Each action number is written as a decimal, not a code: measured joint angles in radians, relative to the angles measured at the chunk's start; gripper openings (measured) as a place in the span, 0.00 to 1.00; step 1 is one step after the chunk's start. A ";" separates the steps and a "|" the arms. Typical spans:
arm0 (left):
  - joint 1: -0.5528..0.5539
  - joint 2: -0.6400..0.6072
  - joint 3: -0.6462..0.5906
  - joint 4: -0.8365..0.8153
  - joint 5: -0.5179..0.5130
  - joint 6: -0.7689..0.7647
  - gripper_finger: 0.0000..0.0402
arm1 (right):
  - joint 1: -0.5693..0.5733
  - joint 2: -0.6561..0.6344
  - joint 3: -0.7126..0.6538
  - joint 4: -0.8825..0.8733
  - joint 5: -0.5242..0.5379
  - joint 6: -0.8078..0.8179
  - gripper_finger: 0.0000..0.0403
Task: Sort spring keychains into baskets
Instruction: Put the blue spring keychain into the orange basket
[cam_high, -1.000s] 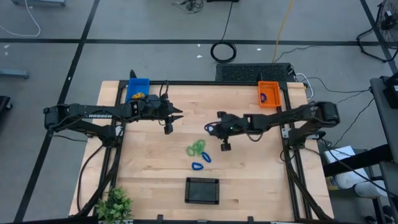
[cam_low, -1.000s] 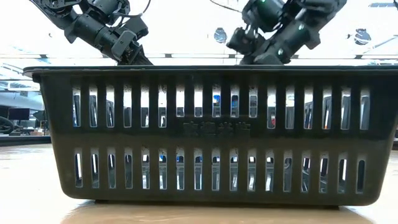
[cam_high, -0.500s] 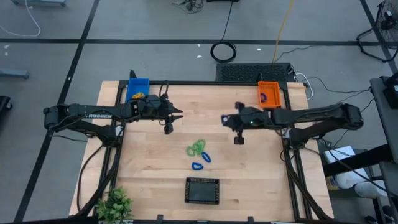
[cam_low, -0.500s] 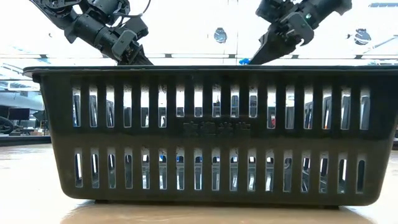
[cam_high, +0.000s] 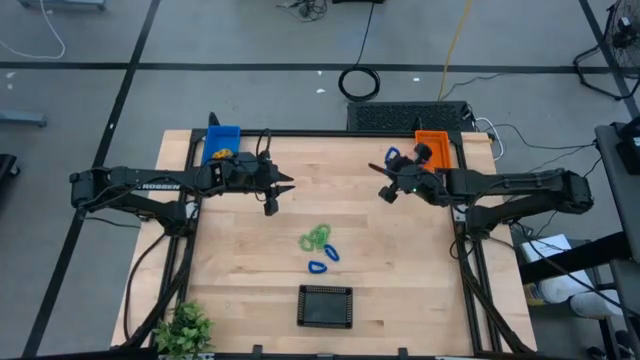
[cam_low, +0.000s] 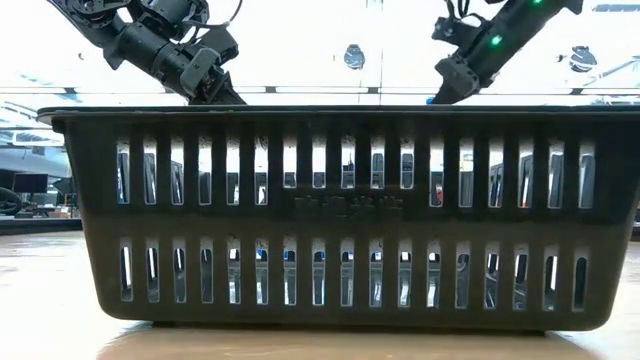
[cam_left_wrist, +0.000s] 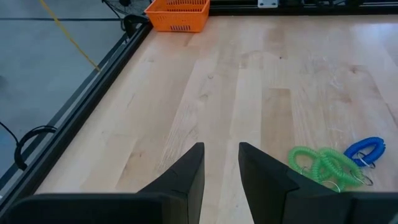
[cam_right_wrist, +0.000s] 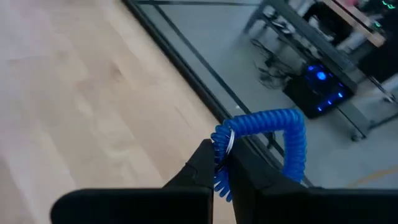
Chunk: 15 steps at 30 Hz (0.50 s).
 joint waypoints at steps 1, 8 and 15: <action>0.000 0.000 0.000 0.000 0.000 0.000 0.27 | -0.009 -0.006 -0.006 -0.003 0.013 0.007 0.03; 0.000 0.000 0.000 0.000 0.000 0.000 0.27 | -0.099 -0.050 -0.034 0.000 0.068 0.036 0.03; 0.000 0.000 0.000 0.000 -0.002 -0.001 0.27 | -0.314 -0.073 -0.087 0.053 -0.067 0.056 0.03</action>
